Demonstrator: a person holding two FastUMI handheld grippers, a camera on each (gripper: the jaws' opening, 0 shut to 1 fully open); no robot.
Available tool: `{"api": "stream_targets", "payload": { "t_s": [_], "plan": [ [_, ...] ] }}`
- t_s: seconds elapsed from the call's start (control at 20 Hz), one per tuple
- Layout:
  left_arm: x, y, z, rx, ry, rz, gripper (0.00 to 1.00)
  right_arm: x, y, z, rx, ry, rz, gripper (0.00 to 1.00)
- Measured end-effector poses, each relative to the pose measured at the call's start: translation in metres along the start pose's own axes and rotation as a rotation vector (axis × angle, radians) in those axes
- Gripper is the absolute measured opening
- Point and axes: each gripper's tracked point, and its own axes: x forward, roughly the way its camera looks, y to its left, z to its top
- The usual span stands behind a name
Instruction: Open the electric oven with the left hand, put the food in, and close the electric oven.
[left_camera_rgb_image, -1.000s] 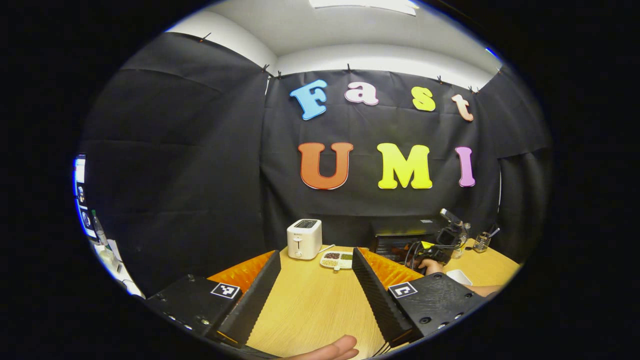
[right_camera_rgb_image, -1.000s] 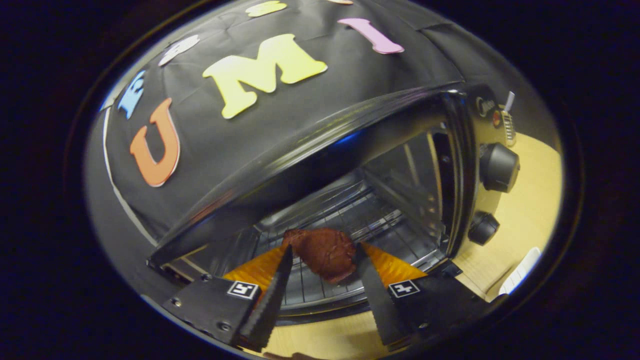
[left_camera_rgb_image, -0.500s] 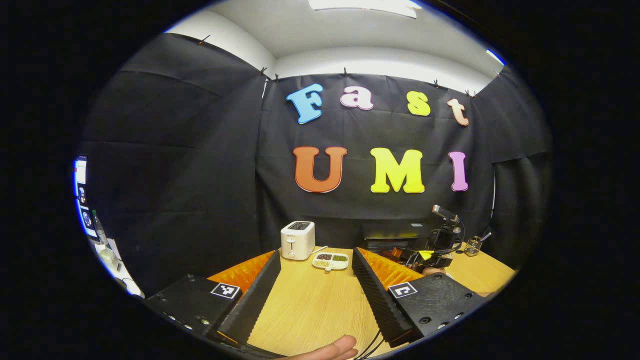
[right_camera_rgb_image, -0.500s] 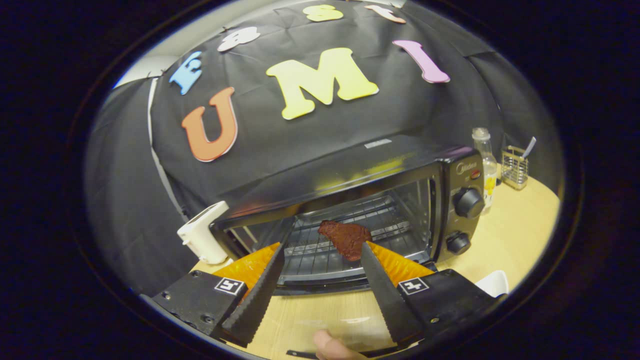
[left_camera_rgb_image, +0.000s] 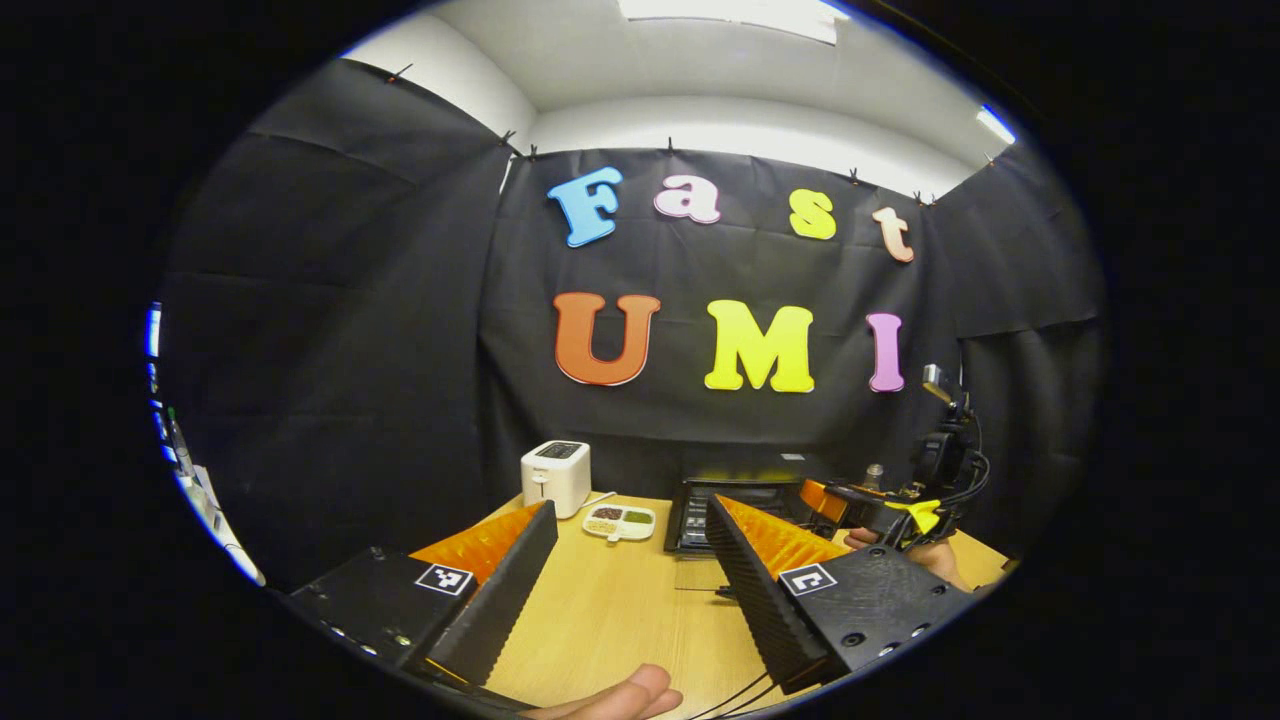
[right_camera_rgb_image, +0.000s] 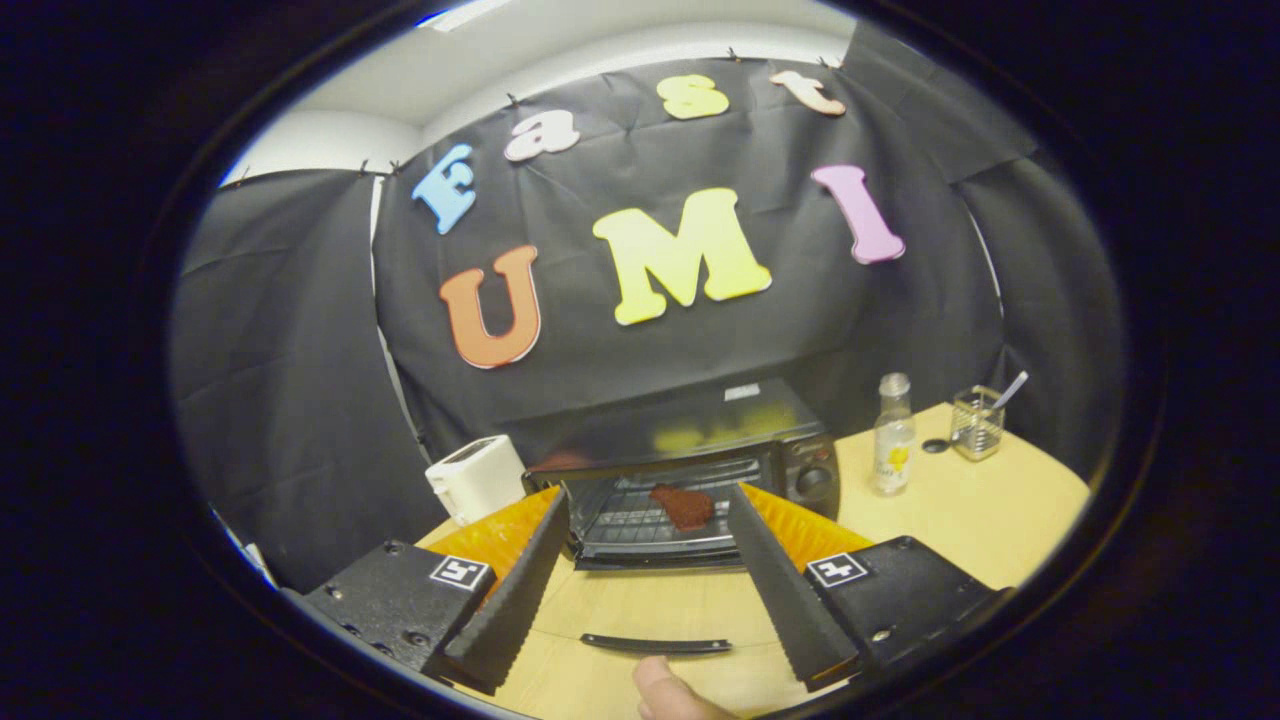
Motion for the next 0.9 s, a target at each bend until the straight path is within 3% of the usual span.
{"api": "stream_targets", "payload": {
  "t_s": [0.15,0.2,0.25,0.3,0.4,0.9],
  "plan": [
    [0.008,-0.011,-0.004,0.028,0.005,-0.021,0.95,-0.053,-0.001,0.035,-0.067,-0.063,0.0,0.94],
    [0.012,-0.015,-0.007,0.035,0.011,-0.025,0.84,-0.069,-0.001,0.044,-0.085,-0.073,0.002,0.95],
    [0.017,-0.021,-0.011,0.038,0.019,-0.033,0.95,-0.085,-0.003,0.051,-0.096,-0.084,0.003,1.0],
    [0.021,-0.025,-0.018,0.035,0.038,-0.04,0.95,-0.099,-0.003,0.058,-0.106,-0.092,0.007,0.95],
    [0.031,-0.033,-0.034,0.037,0.072,-0.049,0.95,-0.125,-0.011,0.071,-0.136,-0.104,-0.012,1.0],
    [0.099,-0.097,-0.138,0.02,0.192,-0.168,0.95,-0.211,-0.06,0.101,-0.181,-0.208,-0.068,0.96]
  ]
}}
